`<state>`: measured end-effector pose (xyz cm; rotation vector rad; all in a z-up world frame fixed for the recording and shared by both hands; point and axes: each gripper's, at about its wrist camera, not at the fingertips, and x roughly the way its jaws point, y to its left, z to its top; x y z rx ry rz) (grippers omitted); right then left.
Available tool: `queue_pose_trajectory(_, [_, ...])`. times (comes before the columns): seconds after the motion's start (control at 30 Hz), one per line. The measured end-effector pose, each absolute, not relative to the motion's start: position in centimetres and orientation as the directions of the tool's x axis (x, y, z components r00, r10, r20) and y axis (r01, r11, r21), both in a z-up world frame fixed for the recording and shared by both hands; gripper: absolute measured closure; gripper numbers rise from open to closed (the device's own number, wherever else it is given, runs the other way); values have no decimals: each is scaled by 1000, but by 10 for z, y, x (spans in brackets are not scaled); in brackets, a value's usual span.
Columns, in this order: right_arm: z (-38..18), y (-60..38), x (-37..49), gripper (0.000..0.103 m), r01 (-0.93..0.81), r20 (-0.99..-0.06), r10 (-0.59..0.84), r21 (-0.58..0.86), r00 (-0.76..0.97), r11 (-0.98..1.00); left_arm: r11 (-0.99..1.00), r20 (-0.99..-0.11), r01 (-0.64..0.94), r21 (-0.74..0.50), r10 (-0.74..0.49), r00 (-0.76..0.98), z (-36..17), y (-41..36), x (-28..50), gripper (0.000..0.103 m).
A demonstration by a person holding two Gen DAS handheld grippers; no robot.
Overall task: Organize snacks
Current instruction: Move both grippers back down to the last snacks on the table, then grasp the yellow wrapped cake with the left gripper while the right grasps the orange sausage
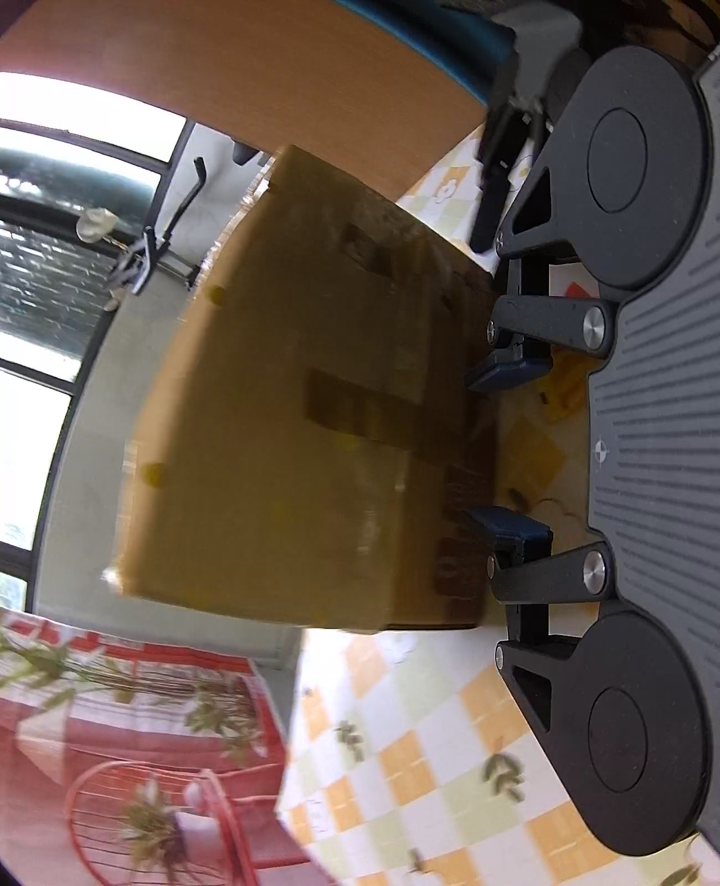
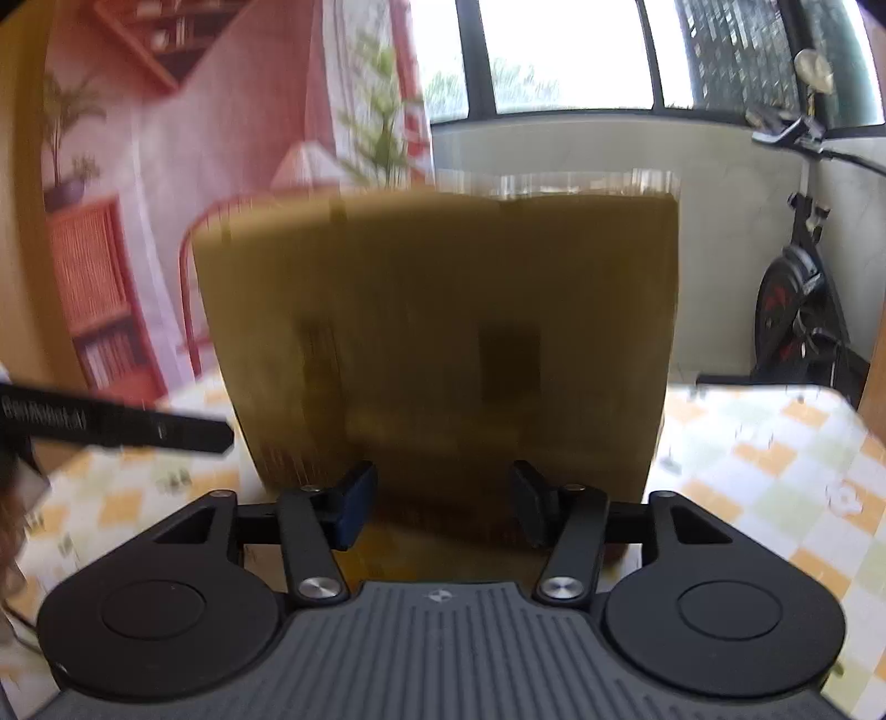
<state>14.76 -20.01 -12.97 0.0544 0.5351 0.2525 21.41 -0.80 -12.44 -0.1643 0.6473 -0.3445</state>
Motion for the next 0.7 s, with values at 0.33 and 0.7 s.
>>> queue_pose_trajectory(0.33, [-179, -209, 152, 63, -211, -618, 267, 163, 739, 964, 928, -632, 261, -267, -373, 679, -154, -19, 223, 55])
queue_pose_trajectory(0.7, [-185, -209, 156, 84, -238, -643, 290, 169, 709, 956, 927, -663, 265, -264, -374, 648, -170, -36, 216, 55])
